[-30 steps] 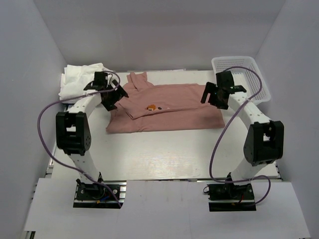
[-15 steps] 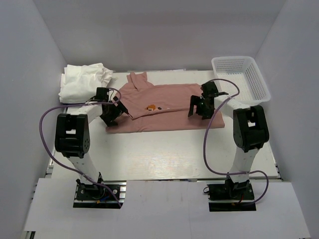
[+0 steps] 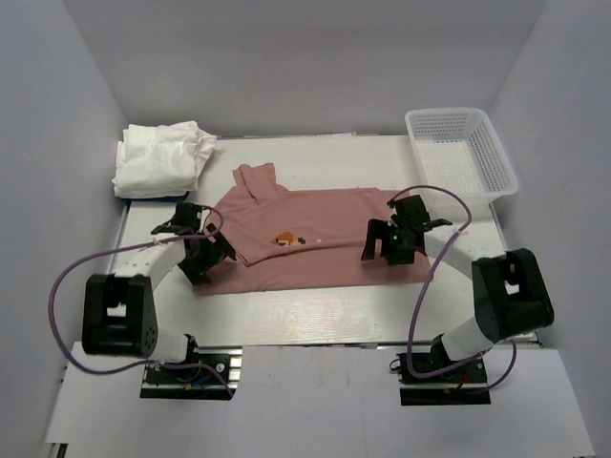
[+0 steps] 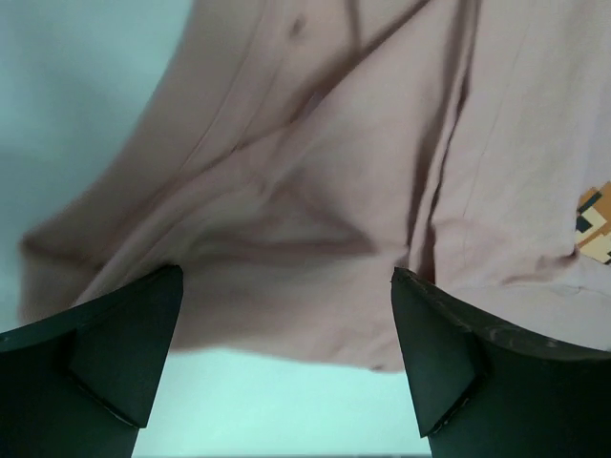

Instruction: Fold and stack the t-shirts

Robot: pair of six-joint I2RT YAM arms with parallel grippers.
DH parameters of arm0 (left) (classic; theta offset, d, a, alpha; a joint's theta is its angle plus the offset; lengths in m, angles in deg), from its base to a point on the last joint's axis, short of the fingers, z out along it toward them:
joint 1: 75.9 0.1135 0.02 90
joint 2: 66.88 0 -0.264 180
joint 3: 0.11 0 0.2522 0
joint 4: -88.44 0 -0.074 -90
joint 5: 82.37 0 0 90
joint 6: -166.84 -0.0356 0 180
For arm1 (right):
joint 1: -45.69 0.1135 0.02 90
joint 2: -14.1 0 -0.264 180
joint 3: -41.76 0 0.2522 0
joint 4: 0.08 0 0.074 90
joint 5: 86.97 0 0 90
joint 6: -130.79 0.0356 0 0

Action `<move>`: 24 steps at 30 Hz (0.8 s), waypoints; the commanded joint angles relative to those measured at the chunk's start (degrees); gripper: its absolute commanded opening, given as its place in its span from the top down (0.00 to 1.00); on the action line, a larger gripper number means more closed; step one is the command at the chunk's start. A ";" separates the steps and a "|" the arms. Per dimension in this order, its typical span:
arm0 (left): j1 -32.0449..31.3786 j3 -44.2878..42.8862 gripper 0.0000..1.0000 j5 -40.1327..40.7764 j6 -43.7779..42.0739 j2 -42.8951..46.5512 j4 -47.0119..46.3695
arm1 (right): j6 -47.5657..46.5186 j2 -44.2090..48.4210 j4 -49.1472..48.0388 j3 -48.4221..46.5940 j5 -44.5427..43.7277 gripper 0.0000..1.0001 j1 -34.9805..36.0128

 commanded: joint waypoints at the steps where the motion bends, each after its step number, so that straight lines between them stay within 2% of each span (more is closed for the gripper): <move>1: -0.81 1.09 0.00 1.75 0.41 10.40 8.78 | -2.32 4.47 7.34 2.75 4.38 0.10 1.59; 5: -1.35 1.17 0.00 -7.90 -2.13 18.16 5.10 | -4.25 9.92 9.28 -2.24 7.10 0.10 2.39; 8: -1.87 3.37 0.00 -14.22 -0.21 17.40 -1.05 | -4.60 10.29 8.93 -4.45 7.81 0.10 2.30; 10: -2.48 4.08 0.00 -17.40 0.32 13.45 -4.73 | -4.61 10.20 9.19 -5.16 7.02 0.10 2.47; 18: -7.05 -2.42 0.00 -14.08 -1.79 2.64 -5.80 | -3.99 11.51 9.79 -5.25 2.90 0.10 2.04; 22: -8.38 -3.04 0.07 -14.69 -1.79 -1.32 -7.83 | -3.73 12.48 10.86 -5.25 1.75 0.10 1.86; 24: -9.52 -3.04 0.14 -14.69 -1.26 -1.86 -8.62 | -3.99 12.57 11.38 -5.25 1.40 0.10 2.04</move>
